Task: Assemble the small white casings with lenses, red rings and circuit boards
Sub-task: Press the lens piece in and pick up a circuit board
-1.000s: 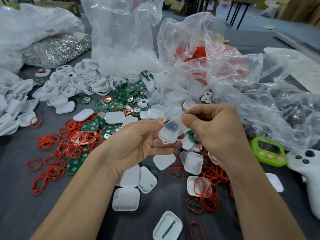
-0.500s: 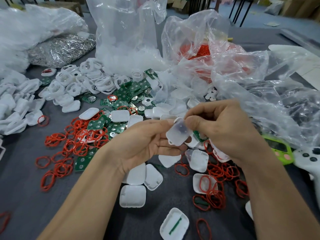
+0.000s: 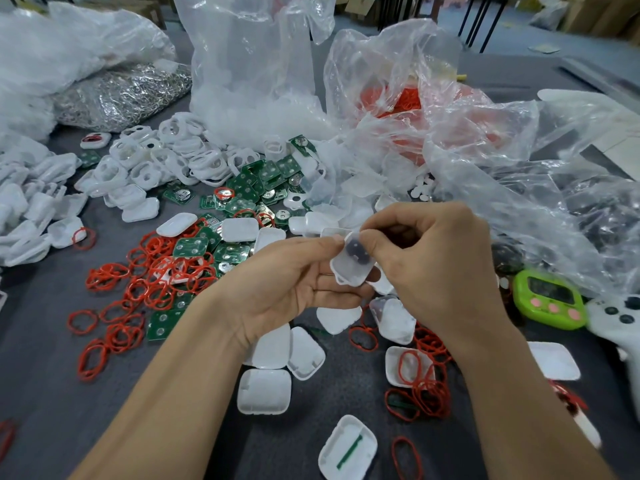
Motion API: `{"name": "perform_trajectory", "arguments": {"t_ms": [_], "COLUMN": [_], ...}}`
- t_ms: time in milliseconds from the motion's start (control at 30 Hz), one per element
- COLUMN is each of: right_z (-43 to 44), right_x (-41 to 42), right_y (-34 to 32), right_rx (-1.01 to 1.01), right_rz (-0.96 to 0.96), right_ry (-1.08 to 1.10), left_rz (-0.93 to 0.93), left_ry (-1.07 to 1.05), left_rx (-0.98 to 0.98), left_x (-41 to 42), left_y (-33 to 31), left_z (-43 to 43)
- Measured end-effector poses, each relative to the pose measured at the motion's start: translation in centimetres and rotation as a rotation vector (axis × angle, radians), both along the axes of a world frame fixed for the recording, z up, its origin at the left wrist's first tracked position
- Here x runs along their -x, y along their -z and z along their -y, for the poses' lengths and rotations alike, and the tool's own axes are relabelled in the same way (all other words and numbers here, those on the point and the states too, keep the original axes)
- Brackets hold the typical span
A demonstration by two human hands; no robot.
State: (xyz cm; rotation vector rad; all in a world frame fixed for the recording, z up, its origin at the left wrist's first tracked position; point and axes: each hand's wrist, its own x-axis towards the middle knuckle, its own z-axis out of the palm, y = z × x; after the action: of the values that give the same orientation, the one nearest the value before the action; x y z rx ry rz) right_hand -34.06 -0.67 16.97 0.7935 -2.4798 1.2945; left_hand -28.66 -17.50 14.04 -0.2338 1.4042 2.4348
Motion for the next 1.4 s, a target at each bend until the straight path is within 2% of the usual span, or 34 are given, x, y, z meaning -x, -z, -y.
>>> {"name": "perform_trajectory", "arguments": {"t_ms": [400, 500, 633, 800, 967, 1100, 1267, 1400], "right_z": [0.7, 0.5, -0.2, -0.5, -0.5, -1.5, -2.8, -2.7], "right_x": [0.1, 0.7, 1.7, 1.8, 1.7, 1.9, 2.1, 2.0], "right_y": [1.1, 1.5, 1.9, 2.2, 2.6, 2.1, 1.5, 1.2], "right_rx": [-0.016, 0.013, 0.304, 0.331, 0.225, -0.012, -0.42, -0.512], "right_rz": [0.007, 0.138, 0.435, 0.486, 0.365, 0.184, 0.215, 0.202], "right_ry": [0.077, 0.082, 0.07, 0.092, 0.168, 0.317, 0.271, 0.242], "left_rz": [-0.015, -0.008, -0.012, -0.001, 0.016, 0.022, 0.014, 0.022], "left_ry": [0.003, -0.007, -0.011, -0.025, -0.039, -0.063, -0.112, -0.146], "left_rx": [-0.033, -0.047, -0.064, -0.053, -0.072, -0.09, -0.155, -0.202], "left_x": [0.1, 0.1, 0.2, 0.2, 0.2, 0.3, 0.4, 0.4], "left_y": [0.2, 0.2, 0.1, 0.1, 0.1, 0.3, 0.4, 0.3], "left_z": [0.0, 0.0, 0.2, 0.2, 0.3, 0.3, 0.6, 0.8]}}
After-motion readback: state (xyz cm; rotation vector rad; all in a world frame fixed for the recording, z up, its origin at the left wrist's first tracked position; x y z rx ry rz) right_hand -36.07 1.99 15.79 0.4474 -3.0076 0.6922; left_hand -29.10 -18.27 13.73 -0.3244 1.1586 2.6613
